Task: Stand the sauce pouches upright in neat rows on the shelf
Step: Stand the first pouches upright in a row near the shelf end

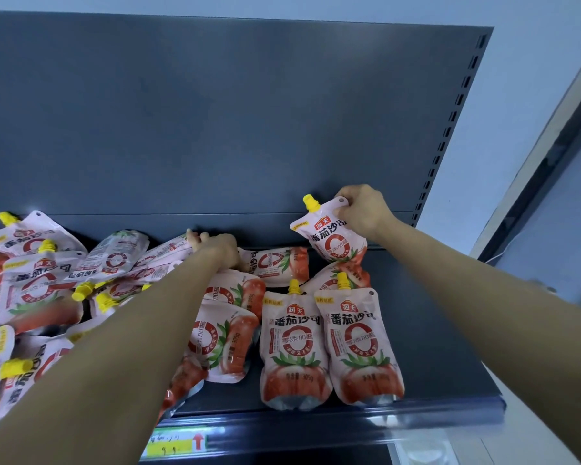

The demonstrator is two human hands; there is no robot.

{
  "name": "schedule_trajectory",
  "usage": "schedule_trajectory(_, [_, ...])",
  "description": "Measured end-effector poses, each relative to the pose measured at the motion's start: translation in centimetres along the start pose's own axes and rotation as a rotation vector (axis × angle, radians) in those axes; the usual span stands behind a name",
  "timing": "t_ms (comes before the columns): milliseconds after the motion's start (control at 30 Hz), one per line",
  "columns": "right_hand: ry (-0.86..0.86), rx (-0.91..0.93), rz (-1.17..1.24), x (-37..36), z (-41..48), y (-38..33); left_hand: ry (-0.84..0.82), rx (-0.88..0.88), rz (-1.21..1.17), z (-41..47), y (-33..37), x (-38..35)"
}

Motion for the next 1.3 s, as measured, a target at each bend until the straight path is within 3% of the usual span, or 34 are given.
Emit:
schedule_trajectory(167, [0.026,-0.057,0.001,0.3,0.1,1.0,0.053,0.021,-0.078,0.2,-0.2,0.1])
schedule_trajectory(367, [0.104,-0.163,0.065,1.4,0.3,3.1,0.098,-0.017,-0.457,-0.1,0.0,1.6])
schedule_trajectory(600, [0.14,-0.209,0.136,3.0,0.8,5.2,0.423,-0.328,-0.718,-3.0,3.4,7.6])
schedule_trajectory(700, [0.135,-0.212,0.125,3.7,1.0,5.5,0.409,-0.512,-0.69,-4.6,6.5,8.8])
schedule_trajectory(833, [0.091,-0.197,0.118,3.9,0.9,5.5,0.371,-0.6,-0.674,-5.0,7.6,9.0])
schedule_trajectory(967, [0.025,-0.198,0.106,3.7,0.9,5.4,0.315,-0.558,-0.734,-4.6,6.2,8.9])
schedule_trajectory(1133, [0.047,-0.191,0.046,4.0,1.1,5.1,0.275,-0.481,-0.608,-4.2,5.7,8.8])
schedule_trajectory(1300, [0.131,-0.228,0.036,4.4,1.4,5.8,0.394,-0.493,-0.501,-4.4,7.5,9.7])
Point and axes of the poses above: each hand's wrist, its own z-axis towards the middle knuckle, its own x-axis out of the back of the hand, y = z × x, the point moved 5 cm from there along z, towards the middle knuckle, and after that the axes turned 2 degrees about -z, right-handed, at the moved point
